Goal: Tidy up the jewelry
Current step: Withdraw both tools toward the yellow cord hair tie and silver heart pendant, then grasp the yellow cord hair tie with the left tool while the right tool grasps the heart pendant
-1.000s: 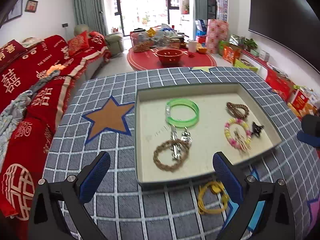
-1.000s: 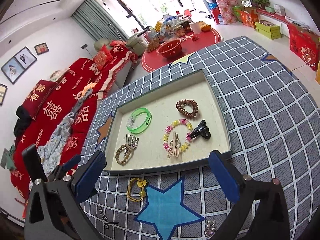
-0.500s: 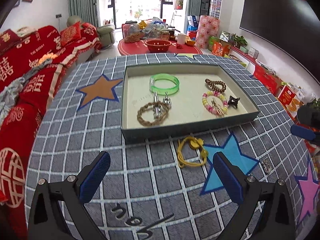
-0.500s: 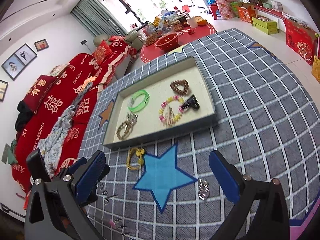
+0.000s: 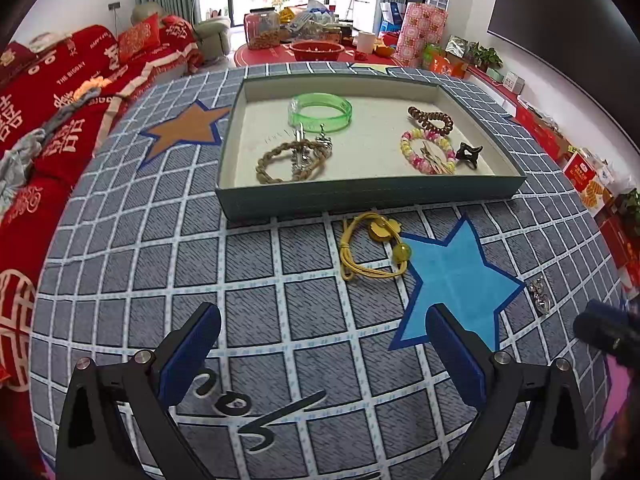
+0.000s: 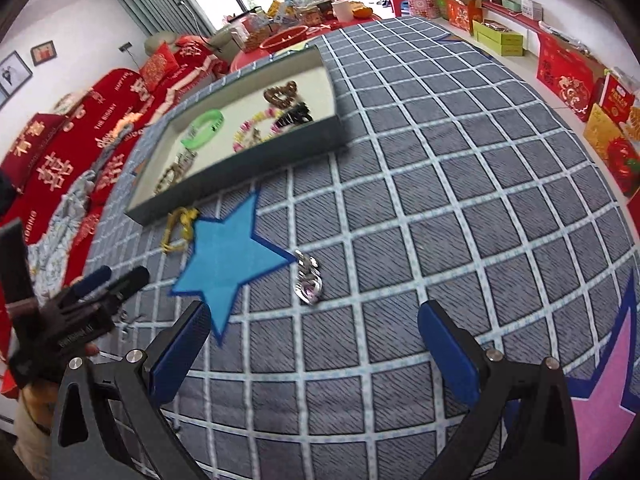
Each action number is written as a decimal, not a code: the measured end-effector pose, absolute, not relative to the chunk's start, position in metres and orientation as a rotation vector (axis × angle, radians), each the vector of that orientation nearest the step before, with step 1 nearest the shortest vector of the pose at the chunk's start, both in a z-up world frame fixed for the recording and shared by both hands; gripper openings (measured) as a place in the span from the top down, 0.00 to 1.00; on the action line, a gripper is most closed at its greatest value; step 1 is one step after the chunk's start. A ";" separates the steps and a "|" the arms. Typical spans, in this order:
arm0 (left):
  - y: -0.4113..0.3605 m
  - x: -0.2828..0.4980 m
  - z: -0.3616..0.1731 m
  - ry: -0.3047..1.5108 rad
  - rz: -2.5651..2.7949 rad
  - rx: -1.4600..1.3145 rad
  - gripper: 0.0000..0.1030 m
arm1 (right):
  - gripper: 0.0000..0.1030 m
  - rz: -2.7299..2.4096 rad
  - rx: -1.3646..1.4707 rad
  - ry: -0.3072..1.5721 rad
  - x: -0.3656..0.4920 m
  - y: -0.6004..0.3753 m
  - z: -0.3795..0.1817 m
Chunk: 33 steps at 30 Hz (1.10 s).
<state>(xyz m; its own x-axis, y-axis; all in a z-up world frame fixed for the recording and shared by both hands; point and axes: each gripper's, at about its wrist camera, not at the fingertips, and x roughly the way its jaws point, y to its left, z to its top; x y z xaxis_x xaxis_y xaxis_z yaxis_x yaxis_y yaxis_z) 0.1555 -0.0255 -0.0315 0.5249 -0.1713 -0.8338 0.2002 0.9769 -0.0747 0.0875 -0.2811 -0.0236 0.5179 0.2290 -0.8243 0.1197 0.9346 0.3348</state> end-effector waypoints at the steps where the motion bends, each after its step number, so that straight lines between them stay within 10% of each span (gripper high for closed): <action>1: -0.026 0.157 -0.032 1.001 -0.223 0.023 0.00 | 0.00 0.059 0.361 1.036 0.086 -0.281 -0.026; 27: -0.072 0.184 -0.033 0.945 -0.186 0.150 0.00 | 0.01 0.007 0.220 1.035 0.092 -0.264 -0.031; 33: -0.082 0.186 -0.039 0.963 -0.206 0.187 0.23 | 0.13 0.011 0.198 1.037 0.094 -0.261 -0.032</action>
